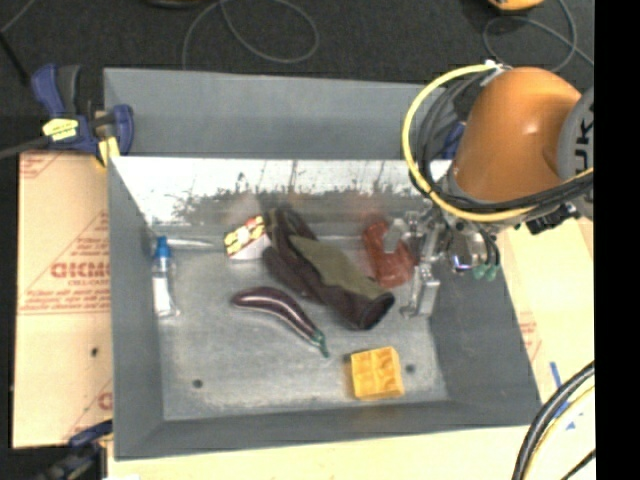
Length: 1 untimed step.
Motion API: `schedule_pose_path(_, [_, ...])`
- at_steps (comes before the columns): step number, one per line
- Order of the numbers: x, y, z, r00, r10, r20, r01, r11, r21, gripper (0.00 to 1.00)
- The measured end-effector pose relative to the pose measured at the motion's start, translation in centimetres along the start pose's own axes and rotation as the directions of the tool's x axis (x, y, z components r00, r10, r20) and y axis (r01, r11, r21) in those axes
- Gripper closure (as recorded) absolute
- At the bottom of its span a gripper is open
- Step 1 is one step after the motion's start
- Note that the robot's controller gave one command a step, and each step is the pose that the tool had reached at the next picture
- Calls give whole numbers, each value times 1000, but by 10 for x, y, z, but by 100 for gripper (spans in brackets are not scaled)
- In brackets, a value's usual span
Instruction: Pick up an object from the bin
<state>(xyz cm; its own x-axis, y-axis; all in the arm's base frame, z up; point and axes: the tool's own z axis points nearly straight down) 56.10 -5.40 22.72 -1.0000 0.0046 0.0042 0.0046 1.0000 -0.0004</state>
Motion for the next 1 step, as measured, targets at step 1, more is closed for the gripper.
schedule_pose_path(1, [-1, 0, -5, 1000, -1, 8, 1, 1000, 1, 0])
